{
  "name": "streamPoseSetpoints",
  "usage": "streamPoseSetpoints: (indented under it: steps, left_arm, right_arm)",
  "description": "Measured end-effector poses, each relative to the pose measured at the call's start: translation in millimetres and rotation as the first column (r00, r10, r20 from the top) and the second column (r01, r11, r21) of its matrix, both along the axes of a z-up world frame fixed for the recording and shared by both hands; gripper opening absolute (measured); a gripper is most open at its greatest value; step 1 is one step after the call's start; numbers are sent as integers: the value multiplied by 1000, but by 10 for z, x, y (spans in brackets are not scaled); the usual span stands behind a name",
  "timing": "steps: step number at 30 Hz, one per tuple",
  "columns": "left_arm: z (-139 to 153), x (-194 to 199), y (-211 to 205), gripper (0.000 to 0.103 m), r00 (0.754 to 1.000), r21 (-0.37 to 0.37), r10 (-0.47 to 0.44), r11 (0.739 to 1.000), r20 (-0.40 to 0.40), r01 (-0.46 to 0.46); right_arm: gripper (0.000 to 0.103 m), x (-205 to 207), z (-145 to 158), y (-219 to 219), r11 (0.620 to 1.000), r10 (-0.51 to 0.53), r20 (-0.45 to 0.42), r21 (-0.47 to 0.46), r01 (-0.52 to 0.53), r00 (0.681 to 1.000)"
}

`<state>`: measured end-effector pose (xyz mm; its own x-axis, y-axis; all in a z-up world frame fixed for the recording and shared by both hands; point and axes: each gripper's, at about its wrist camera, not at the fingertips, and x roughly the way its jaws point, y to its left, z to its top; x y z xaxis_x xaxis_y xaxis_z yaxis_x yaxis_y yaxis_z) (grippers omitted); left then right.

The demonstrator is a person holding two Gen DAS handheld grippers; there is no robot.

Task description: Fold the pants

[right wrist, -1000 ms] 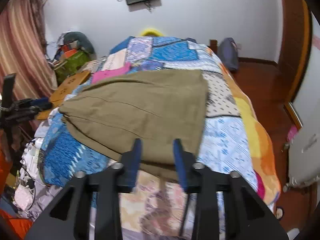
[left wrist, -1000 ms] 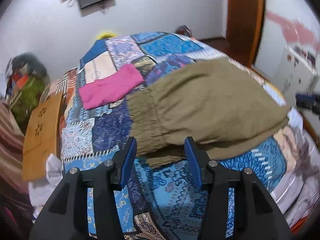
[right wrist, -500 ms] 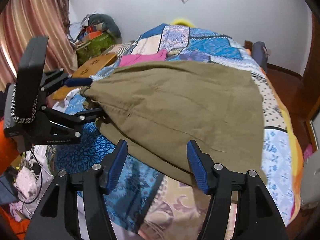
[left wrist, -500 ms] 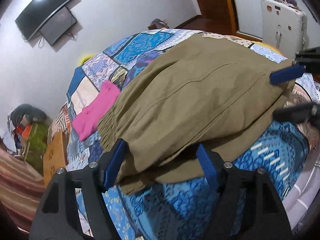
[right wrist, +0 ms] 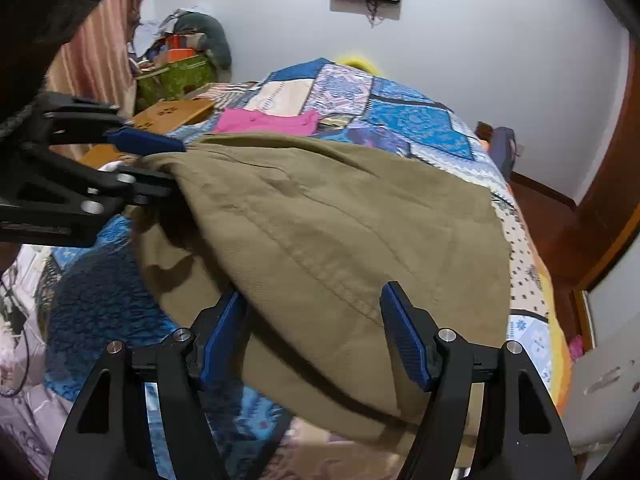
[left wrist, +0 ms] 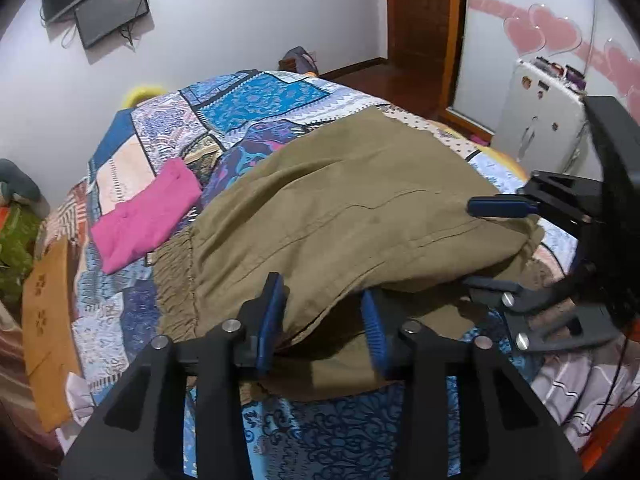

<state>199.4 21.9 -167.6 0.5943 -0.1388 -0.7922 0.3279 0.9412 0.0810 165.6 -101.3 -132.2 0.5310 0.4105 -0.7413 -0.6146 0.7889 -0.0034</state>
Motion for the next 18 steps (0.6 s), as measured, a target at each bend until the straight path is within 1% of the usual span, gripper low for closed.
streamPoseSetpoints:
  steps: [1, 2, 3, 4, 6, 9, 12, 18]
  left_arm:
    - [-7, 2, 3, 37, 1000, -5, -4, 1000, -2, 4]
    - [-24, -3, -1, 37, 1000, -6, -9, 1000, -5, 9]
    - [-42, -7, -9, 35, 1000, -2, -11, 1000, -8, 11]
    - [-59, -15, -5, 31, 1000, 1, -12, 1000, -11, 12]
    - [-92, -38, -16, 29, 1000, 9, -13, 1000, -16, 13]
    - [-105, -101, -26, 27, 1000, 14, -17, 1000, -20, 17]
    - [-98, -168, -39, 23, 1000, 34, -14, 999, -16, 15]
    - [-104, -293, -60, 22, 1000, 23, -18, 1000, -12, 18]
  right_arm:
    - [54, 8, 17, -30, 1000, -4, 2, 11, 4, 1000]
    - [41, 19, 34, -63, 1000, -2, -1, 19, 3, 1000]
    - [31, 30, 46, -67, 1000, 1, -5, 23, -1, 1000]
    - [28, 30, 63, -79, 1000, 7, -7, 30, -7, 1000]
    - [18, -5, 100, -82, 999, 20, 7, 31, -21, 1000]
    - [15, -70, 124, -70, 999, 39, 30, 9, -40, 999]
    - [14, -121, 119, -87, 999, 54, 29, 8, -54, 998]
    - [14, -196, 99, -134, 999, 51, 28, 6, -51, 998]
